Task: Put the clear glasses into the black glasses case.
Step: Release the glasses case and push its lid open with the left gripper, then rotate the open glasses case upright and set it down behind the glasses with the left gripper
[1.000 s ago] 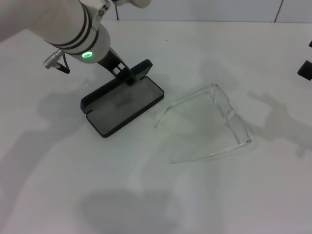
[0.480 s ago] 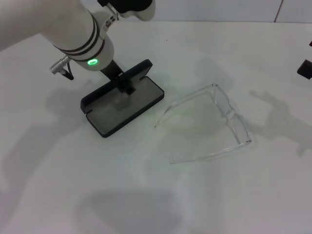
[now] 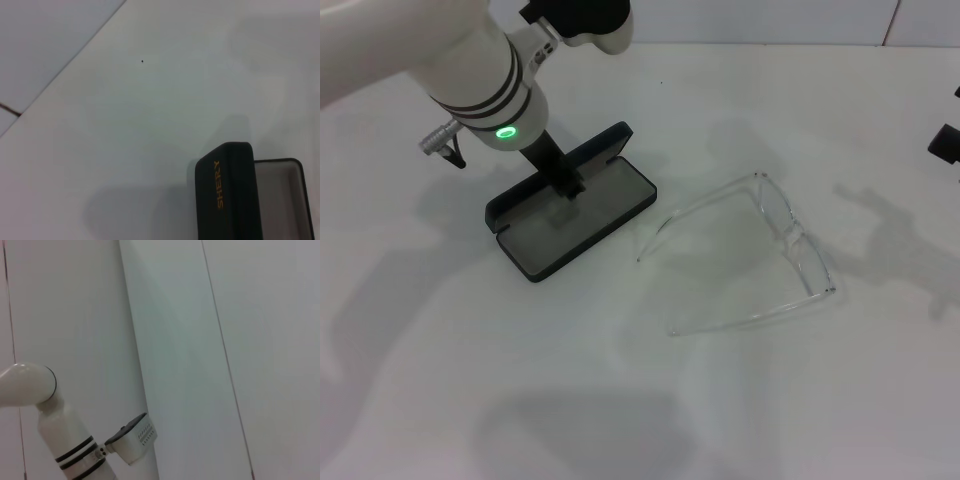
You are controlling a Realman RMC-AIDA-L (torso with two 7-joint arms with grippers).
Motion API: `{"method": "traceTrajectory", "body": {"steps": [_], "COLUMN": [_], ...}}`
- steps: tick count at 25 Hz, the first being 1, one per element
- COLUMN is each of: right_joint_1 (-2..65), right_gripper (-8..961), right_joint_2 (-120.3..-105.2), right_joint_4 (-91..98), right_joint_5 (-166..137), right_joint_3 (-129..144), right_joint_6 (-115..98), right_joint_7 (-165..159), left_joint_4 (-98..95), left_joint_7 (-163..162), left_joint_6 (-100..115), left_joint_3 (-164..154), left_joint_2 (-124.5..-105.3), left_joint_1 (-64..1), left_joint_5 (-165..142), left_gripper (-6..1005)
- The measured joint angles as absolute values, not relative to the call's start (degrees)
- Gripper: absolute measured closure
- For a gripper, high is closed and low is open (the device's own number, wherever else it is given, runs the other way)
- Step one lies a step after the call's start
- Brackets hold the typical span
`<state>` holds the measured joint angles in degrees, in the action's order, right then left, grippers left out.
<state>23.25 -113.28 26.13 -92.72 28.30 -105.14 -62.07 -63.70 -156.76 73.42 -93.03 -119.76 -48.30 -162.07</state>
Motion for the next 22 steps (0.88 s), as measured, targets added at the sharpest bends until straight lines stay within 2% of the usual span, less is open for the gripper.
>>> {"method": "traceTrajectory", "body": {"steps": [4, 9, 14, 22], "right_joint_1": [23.5, 23.2, 22.3, 19.0], "right_gripper": [84, 84, 84, 84], "right_joint_2": [-113.10, -113.04, -113.10, -113.08], "right_joint_4": [24.5, 24.4, 24.0, 20.2], "right_joint_5": [-92.7, -92.7, -92.1, -88.4], "right_joint_3": [28.3, 28.3, 28.0, 13.2], "right_joint_6": [-105.1, -105.1, -105.0, -107.5], "right_joint_7": [-61.3, -61.2, -60.4, -59.0], "left_joint_4": [-63.7, -63.7, -64.2, -74.6], "left_joint_7": [-156.5, -156.4, -156.4, -156.3], "left_joint_6": [73.7, 74.5, 75.2, 75.9], "left_joint_3": [-93.0, -93.2, -93.1, -94.9], "left_joint_2": [-119.74, -119.71, -119.75, -119.86], "left_joint_1": [-48.3, -48.2, -48.0, -43.2], "left_joint_5": [-162.1, -161.8, -161.9, -161.8], "left_gripper": [440, 669, 794, 793]}}
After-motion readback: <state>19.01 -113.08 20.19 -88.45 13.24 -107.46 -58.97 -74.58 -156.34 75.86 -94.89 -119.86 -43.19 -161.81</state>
